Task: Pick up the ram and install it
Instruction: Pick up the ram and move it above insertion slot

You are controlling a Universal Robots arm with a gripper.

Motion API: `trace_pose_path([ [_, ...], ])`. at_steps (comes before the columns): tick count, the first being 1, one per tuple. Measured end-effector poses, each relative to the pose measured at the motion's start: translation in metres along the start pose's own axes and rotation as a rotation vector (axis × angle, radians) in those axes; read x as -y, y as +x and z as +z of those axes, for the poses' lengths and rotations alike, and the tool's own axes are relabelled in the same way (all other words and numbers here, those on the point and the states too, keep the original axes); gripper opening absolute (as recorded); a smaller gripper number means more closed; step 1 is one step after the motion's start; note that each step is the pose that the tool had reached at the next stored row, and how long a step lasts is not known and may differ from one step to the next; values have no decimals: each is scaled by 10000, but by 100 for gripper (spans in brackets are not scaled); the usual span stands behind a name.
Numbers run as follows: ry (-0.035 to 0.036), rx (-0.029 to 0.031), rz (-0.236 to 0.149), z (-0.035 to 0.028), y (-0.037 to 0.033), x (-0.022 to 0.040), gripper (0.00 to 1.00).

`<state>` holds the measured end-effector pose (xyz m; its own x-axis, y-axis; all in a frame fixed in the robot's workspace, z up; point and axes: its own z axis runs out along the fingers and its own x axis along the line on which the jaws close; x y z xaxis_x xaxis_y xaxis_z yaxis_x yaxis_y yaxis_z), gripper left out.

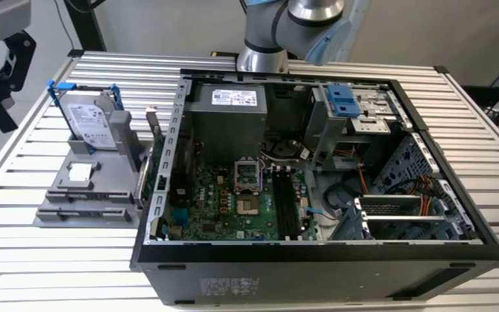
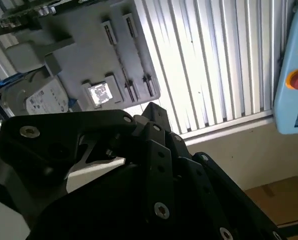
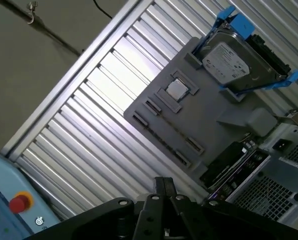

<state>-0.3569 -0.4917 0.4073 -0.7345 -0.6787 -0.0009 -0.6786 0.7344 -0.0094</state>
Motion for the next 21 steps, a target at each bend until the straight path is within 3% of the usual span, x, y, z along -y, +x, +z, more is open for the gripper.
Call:
trace_pose_path([
  [4,-16,19,-642,-1,-1,-1,0],
  [7,-78,82,-1046,1,-1,-1,0],
  [11,-216,215,-1475,0,-2,-2,0],
  [20,-635,634,-2347,0,-3,-4,0],
  [21,-648,643,-2429,-1,-4,-5,0],
])
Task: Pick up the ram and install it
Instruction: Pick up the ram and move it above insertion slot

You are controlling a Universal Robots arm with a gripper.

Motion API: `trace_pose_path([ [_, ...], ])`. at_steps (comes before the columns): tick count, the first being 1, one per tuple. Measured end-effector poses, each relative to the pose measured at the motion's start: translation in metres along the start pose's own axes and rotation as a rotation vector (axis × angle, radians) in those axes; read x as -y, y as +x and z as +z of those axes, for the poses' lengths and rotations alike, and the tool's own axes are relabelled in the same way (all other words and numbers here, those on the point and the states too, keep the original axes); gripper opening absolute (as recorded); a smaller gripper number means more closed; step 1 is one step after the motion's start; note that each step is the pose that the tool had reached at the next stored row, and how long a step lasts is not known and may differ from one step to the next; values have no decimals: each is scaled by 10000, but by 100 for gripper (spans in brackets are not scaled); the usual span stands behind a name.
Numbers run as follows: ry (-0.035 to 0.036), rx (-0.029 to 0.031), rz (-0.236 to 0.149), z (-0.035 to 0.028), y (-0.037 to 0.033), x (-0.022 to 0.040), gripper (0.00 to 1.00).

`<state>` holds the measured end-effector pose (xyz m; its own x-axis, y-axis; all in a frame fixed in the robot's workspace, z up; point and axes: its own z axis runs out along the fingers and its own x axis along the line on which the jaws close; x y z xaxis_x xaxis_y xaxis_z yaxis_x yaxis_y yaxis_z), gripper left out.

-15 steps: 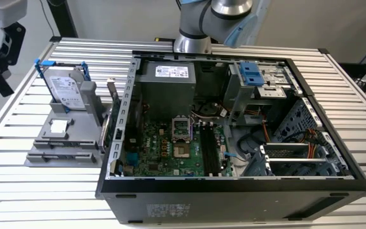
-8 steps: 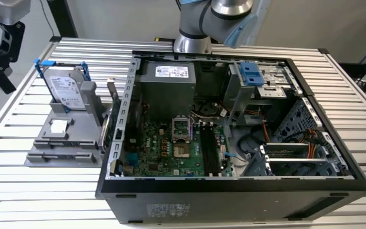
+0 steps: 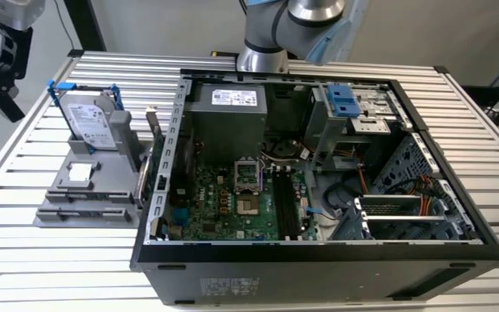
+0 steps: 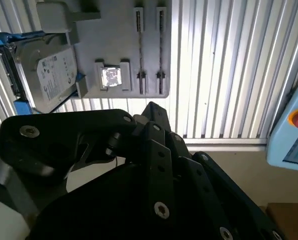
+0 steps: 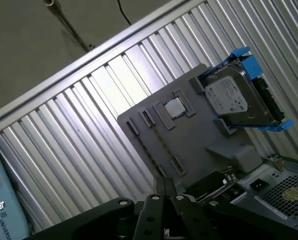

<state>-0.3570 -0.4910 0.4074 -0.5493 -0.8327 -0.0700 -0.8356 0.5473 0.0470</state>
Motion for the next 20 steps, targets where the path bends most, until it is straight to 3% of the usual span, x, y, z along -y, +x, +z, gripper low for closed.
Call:
trace_pose_path([
  [20,-240,-177,-3562,0,0,1,0],
])
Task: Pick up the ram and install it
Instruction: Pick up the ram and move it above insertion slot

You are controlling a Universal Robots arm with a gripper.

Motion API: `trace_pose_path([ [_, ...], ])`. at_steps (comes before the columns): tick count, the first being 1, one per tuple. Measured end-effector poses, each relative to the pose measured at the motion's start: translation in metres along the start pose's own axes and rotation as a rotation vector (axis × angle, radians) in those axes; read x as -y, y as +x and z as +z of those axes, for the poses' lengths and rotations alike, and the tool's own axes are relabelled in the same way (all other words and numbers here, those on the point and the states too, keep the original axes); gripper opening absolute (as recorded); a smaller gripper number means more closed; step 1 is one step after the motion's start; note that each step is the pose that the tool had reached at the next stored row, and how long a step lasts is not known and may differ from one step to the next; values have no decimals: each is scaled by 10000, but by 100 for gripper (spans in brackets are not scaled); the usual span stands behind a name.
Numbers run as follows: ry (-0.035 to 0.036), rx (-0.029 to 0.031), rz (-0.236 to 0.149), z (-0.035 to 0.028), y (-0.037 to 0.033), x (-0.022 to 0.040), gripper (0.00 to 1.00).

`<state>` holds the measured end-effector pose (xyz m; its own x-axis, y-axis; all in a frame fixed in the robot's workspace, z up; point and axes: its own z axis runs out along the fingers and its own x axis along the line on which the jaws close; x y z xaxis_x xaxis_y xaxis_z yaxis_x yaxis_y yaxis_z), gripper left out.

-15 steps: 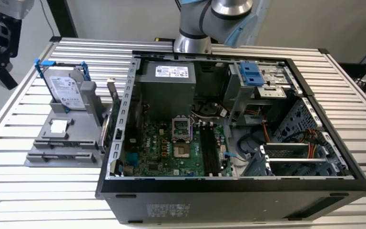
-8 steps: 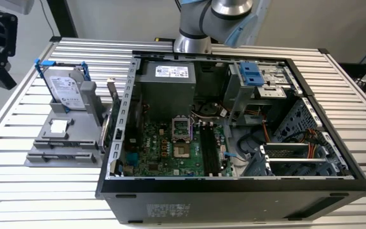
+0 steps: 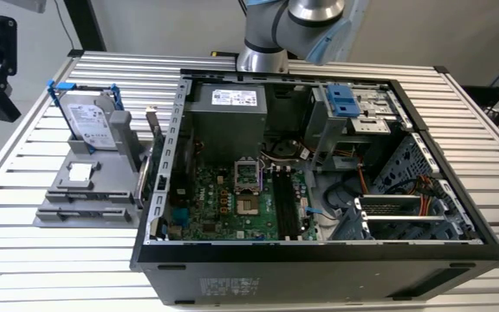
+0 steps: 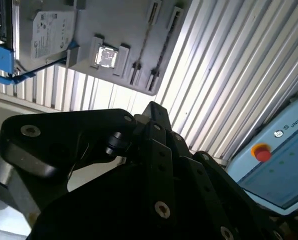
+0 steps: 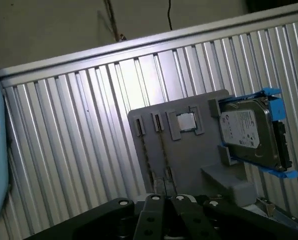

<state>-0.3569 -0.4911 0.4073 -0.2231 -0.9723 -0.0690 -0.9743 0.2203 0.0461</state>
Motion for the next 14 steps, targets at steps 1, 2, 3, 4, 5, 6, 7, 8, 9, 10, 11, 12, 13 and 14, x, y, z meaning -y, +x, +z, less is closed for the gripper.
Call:
trace_pose_path([
  [1,-6,-7,-182,0,0,0,0],
  [2,-3,-11,-343,-1,0,0,0],
  [3,12,-13,-502,0,0,1,0],
  [4,32,-14,-645,-1,0,1,0],
  [5,59,-13,-804,-1,0,0,0],
  [6,90,-11,-961,0,0,0,0],
  [7,127,-8,-1116,0,0,0,0],
  [8,162,-6,-1270,0,0,1,0],
  [9,190,-6,-1431,0,0,1,0],
  [10,212,-5,-1596,1,0,1,0],
  [11,224,-6,-1779,2,0,1,0],
  [12,220,-11,-1960,3,0,0,0],
  [13,211,-16,-2143,4,0,0,0],
  [14,201,-19,-2323,6,0,-1,0],
])
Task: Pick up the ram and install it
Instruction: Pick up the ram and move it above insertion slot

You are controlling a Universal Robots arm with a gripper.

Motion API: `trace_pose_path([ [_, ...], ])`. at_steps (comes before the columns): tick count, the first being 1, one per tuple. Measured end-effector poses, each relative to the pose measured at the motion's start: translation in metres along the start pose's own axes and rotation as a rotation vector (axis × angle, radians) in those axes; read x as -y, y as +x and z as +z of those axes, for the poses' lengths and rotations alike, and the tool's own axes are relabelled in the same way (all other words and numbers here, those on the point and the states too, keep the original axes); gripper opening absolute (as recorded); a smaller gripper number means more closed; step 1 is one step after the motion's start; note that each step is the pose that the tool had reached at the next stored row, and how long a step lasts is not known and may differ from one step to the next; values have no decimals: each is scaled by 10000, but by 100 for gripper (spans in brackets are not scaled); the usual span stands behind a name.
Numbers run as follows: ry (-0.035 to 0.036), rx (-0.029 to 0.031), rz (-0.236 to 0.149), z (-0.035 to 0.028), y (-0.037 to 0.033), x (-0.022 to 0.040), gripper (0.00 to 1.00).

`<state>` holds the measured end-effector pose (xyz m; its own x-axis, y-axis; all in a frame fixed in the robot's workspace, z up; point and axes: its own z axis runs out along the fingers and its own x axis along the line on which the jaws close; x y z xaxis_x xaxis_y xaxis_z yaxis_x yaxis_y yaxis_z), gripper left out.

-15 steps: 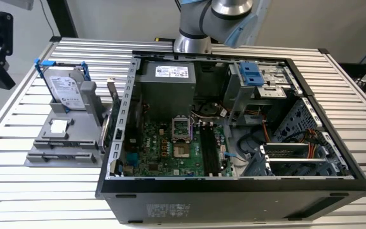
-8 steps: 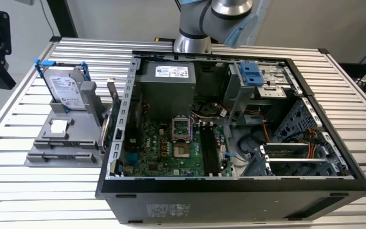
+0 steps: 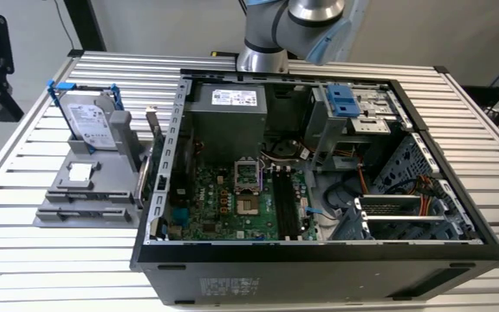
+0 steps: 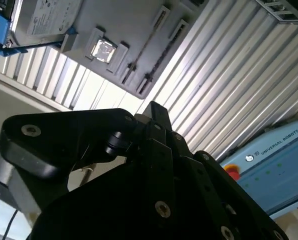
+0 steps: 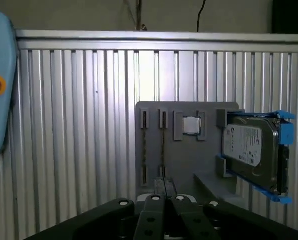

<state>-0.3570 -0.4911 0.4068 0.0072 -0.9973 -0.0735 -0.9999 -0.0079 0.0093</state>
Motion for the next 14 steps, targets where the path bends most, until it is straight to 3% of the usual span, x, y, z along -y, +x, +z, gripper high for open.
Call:
trace_pose_path([
  [3,-38,-8,-495,-1,0,1,0],
  [9,-54,-9,-718,-1,0,1,0],
  [10,-57,-10,-754,-1,0,1,100],
  [14,-67,-11,-891,-1,0,1,100],
])
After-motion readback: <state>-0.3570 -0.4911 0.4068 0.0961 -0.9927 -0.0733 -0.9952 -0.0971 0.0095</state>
